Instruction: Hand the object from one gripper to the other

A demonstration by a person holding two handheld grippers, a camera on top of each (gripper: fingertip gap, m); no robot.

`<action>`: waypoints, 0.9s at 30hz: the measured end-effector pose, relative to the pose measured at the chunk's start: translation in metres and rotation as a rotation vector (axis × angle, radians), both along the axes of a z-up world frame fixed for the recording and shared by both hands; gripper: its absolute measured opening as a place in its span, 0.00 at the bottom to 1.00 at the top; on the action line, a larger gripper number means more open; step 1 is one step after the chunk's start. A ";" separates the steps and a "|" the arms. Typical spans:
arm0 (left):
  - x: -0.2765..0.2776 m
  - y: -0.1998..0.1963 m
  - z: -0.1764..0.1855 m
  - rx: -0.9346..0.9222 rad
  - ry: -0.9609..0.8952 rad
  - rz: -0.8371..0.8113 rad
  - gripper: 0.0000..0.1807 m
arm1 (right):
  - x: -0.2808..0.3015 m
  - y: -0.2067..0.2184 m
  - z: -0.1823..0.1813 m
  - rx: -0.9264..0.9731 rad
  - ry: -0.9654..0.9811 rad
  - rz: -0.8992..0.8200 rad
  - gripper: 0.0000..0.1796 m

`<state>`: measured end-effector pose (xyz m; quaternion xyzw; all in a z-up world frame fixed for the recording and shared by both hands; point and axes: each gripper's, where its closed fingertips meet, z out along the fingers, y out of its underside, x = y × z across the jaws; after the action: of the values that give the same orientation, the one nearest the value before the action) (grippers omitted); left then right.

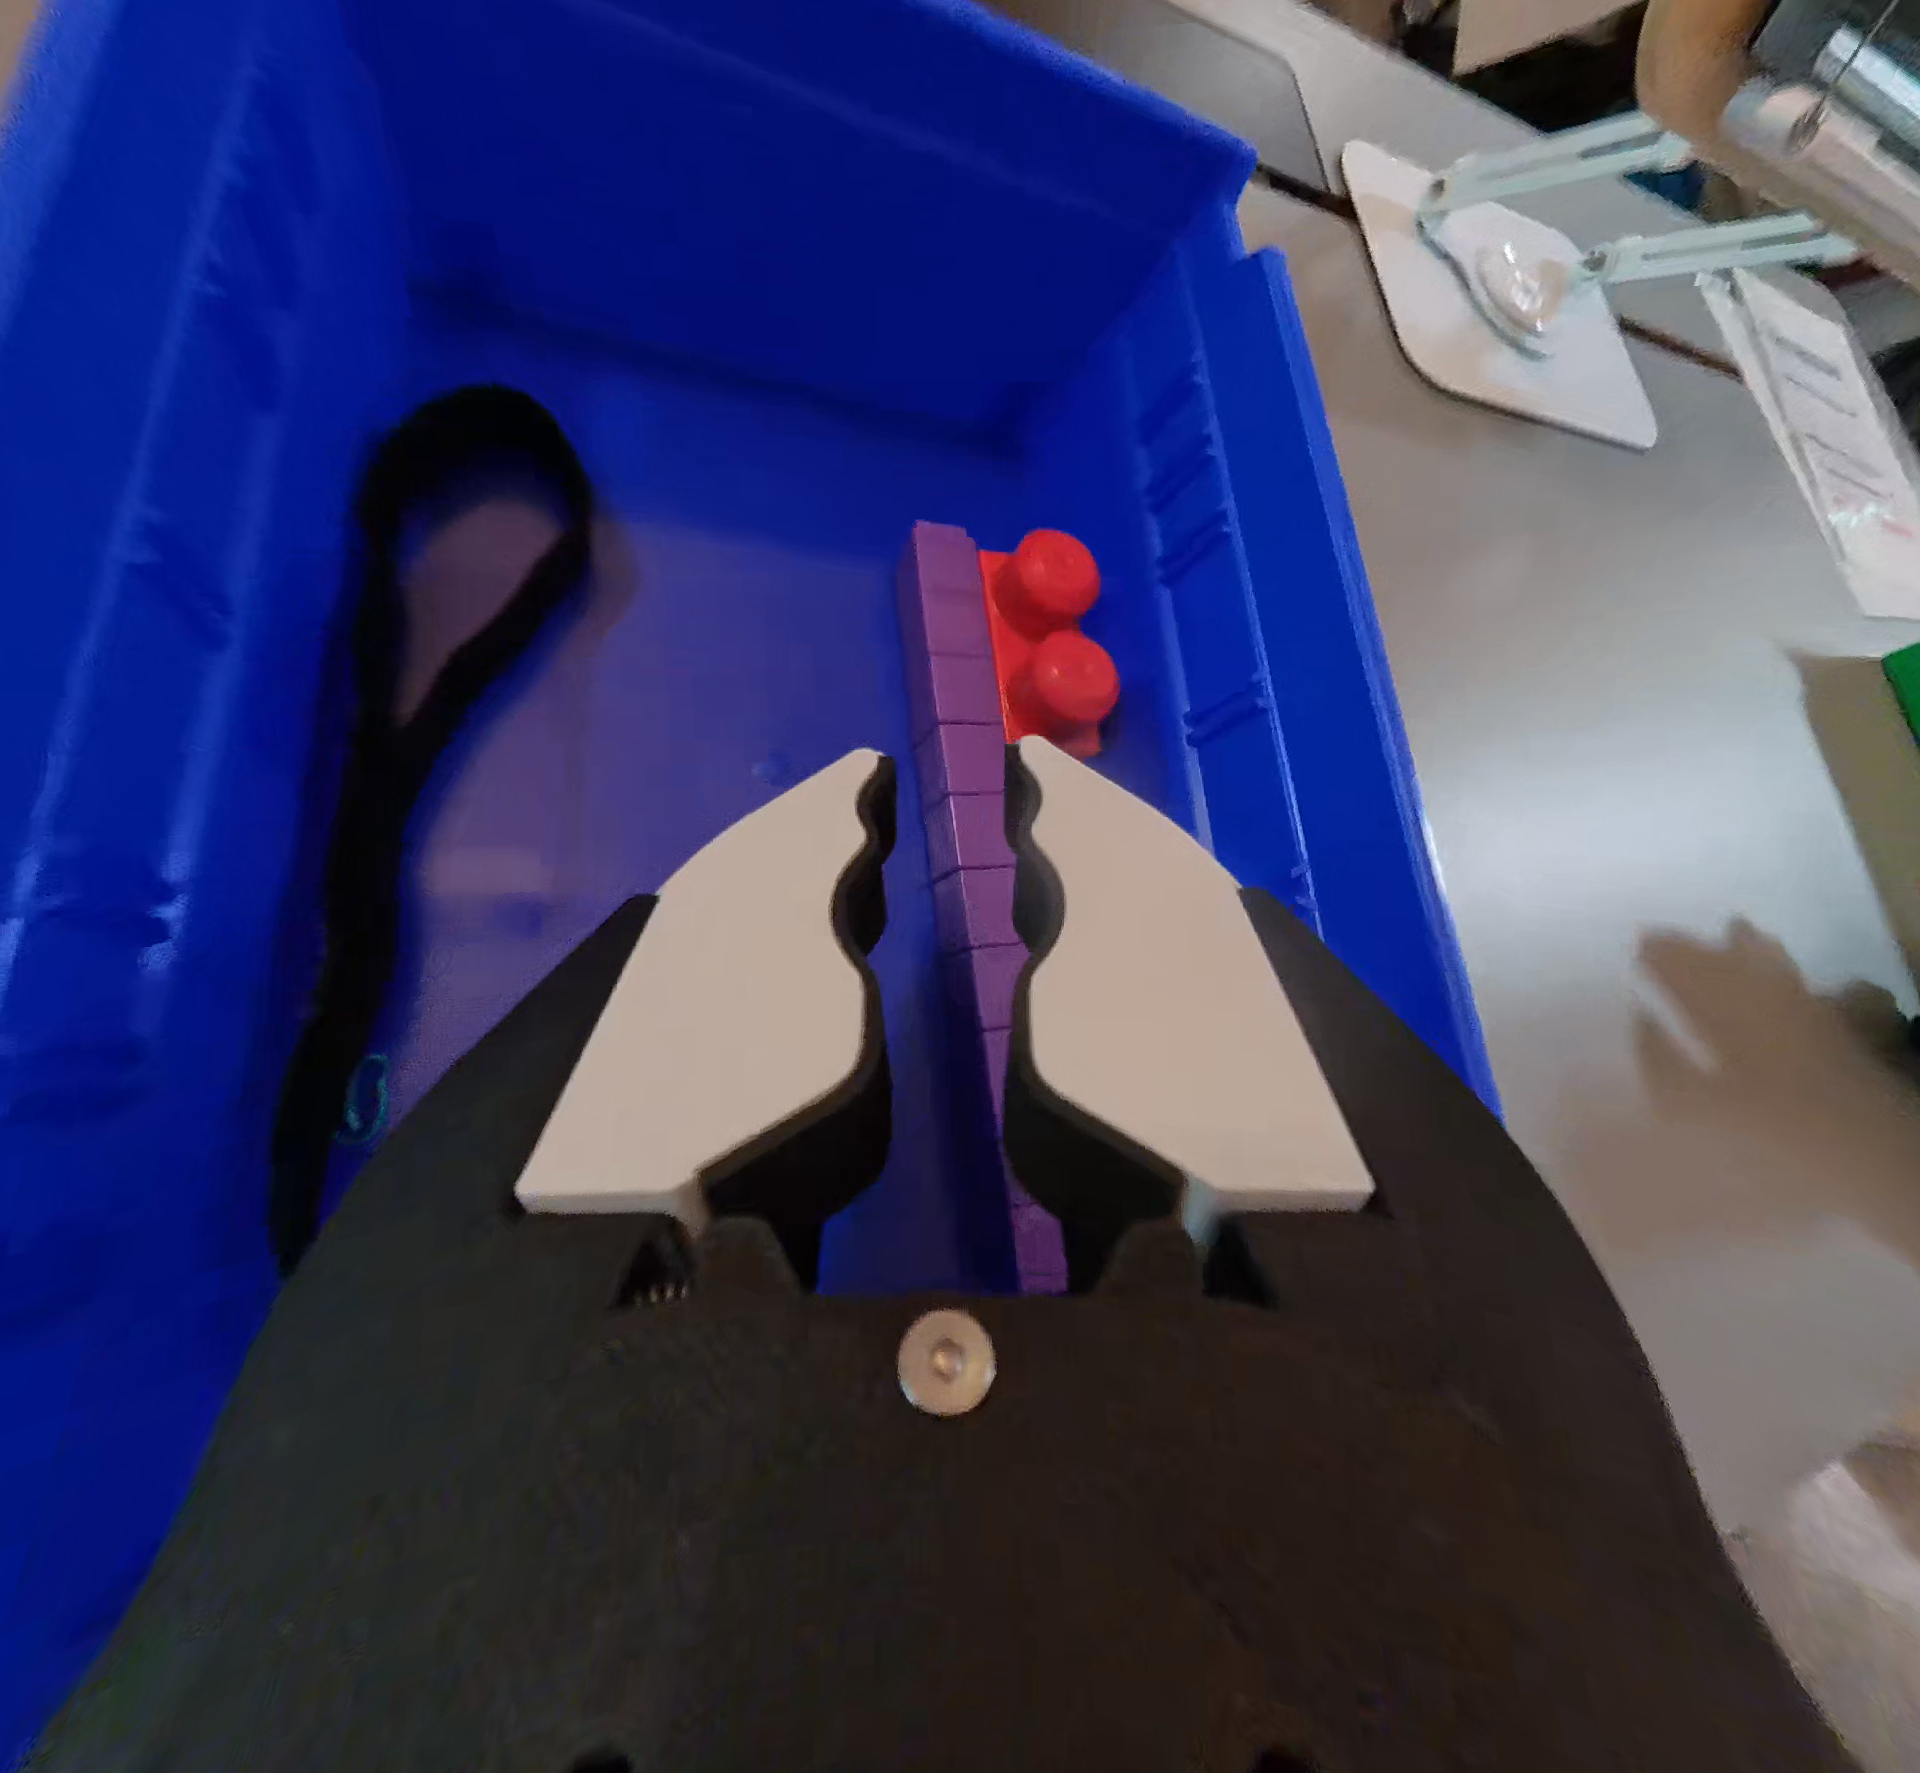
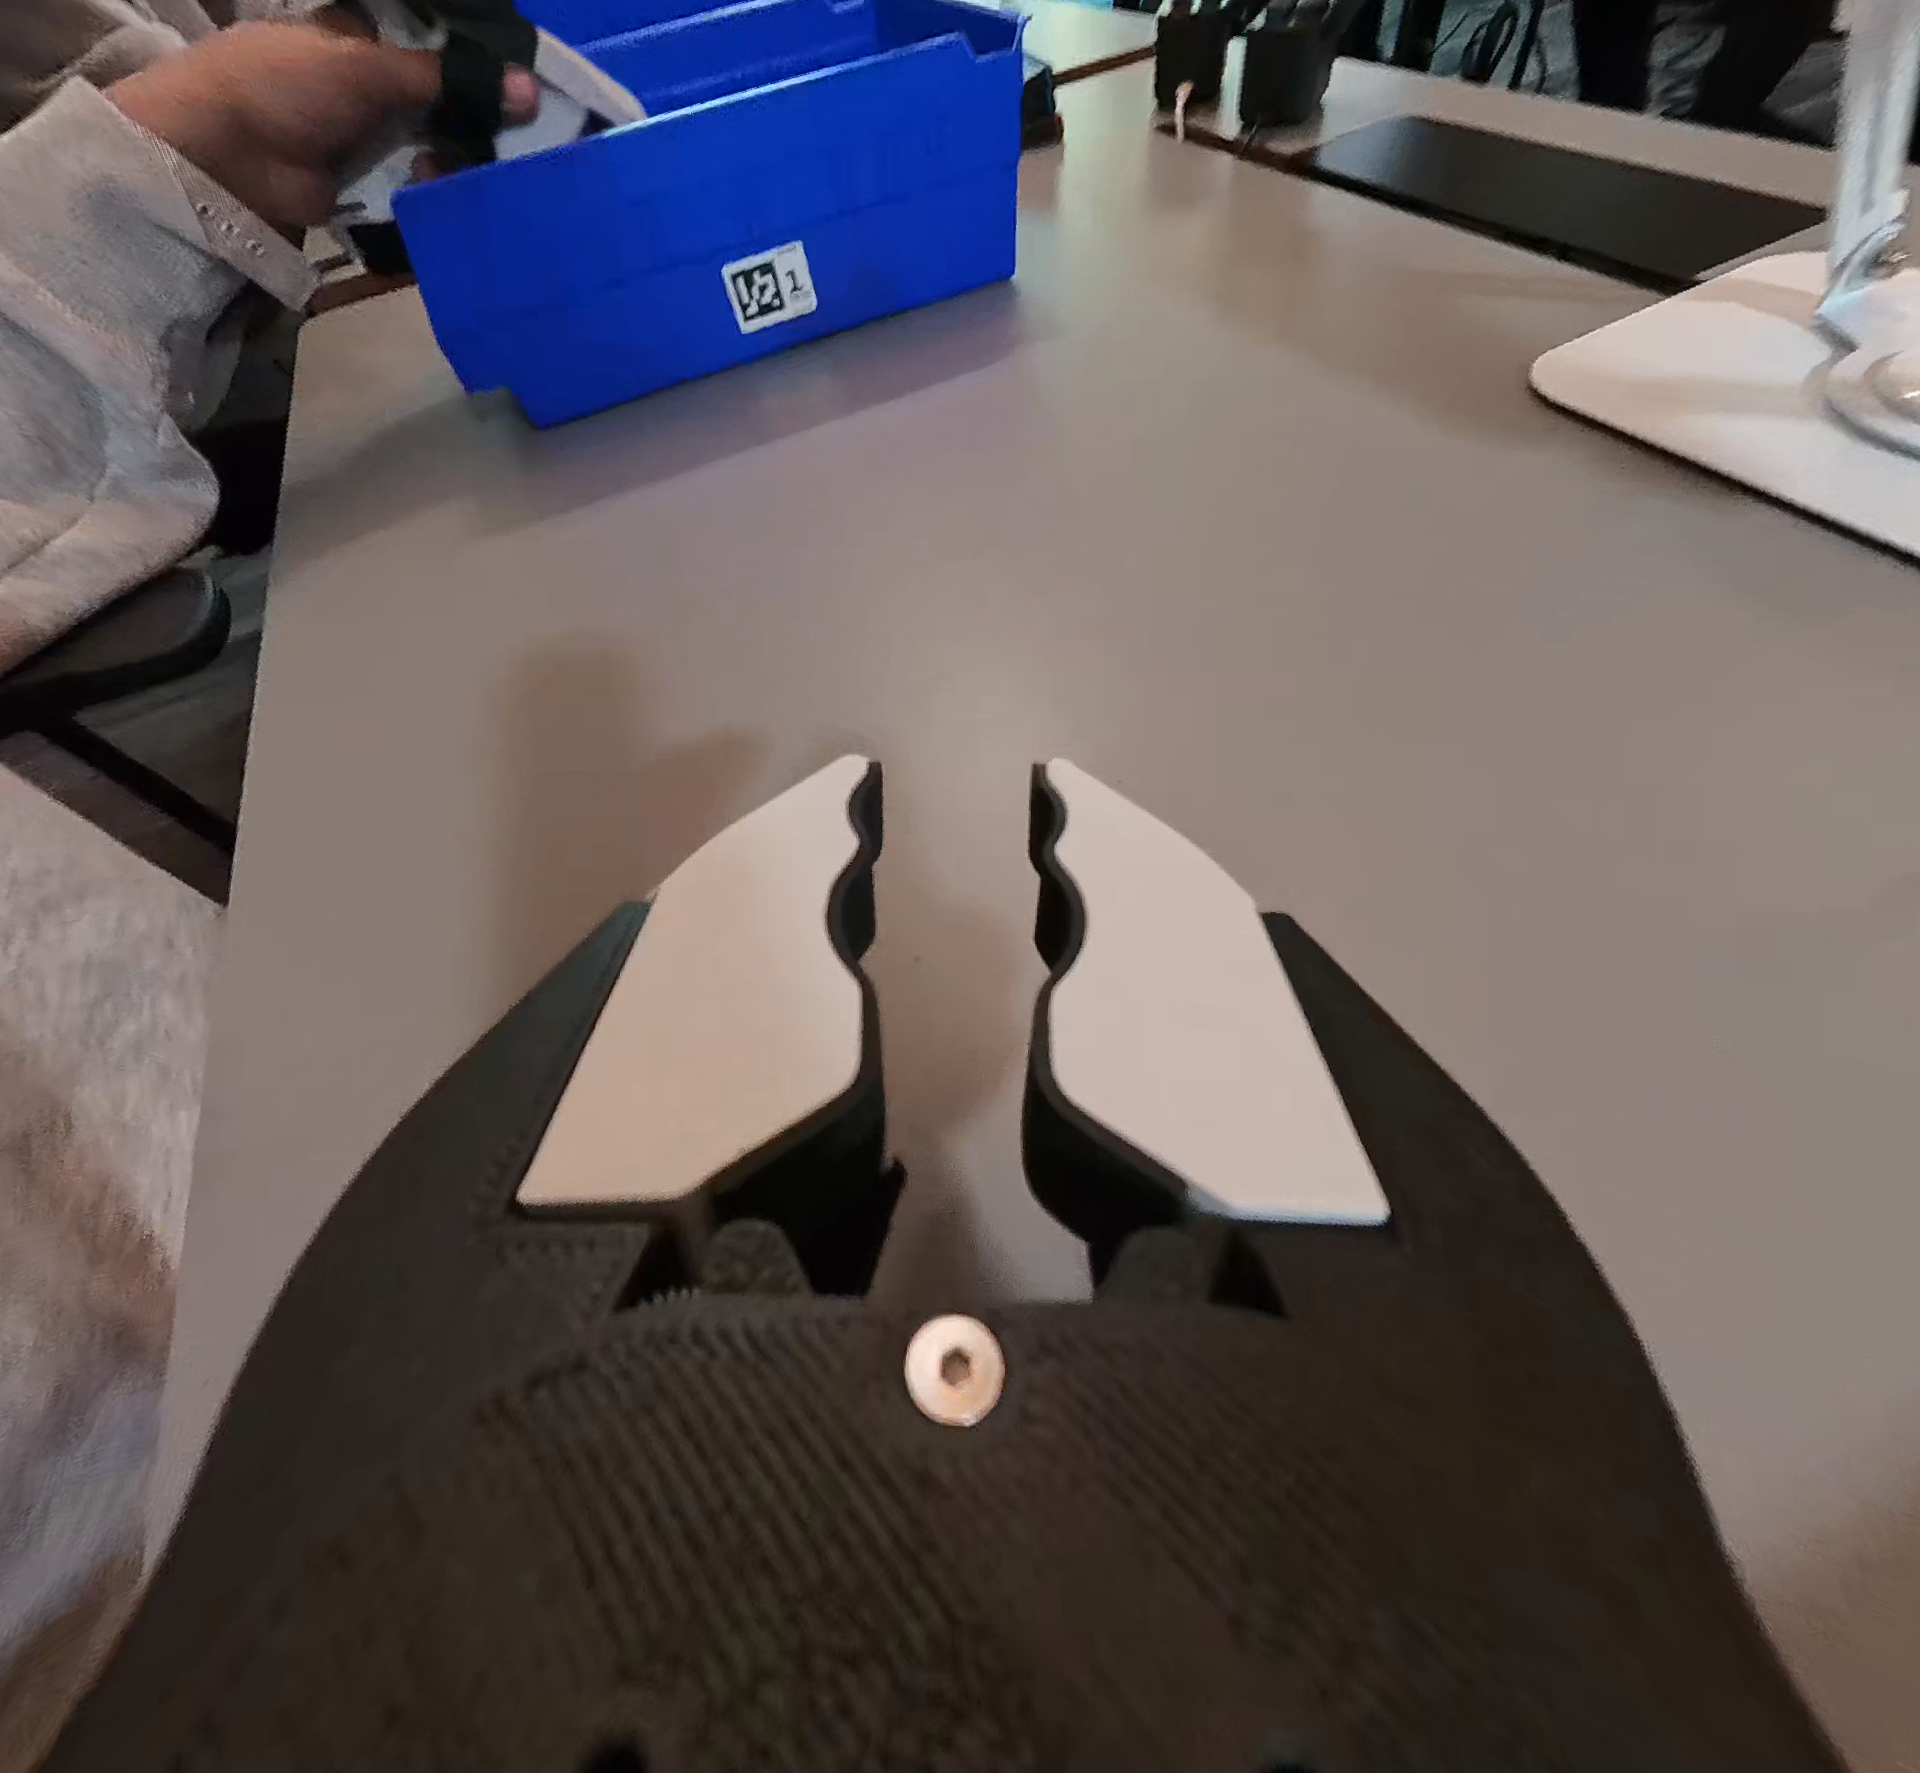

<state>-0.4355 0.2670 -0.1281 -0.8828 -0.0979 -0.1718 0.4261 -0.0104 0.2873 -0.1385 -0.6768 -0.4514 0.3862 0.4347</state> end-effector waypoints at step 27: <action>0.001 -0.011 -0.078 -0.484 0.399 -0.088 0.20 | -0.002 -0.004 -0.004 -0.023 -0.017 0.030 0.14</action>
<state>-0.4347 0.2559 -0.2060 -0.9782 -0.0119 0.0149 0.2066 -0.0119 0.2833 -0.1426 -0.6783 -0.4608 0.3921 0.4171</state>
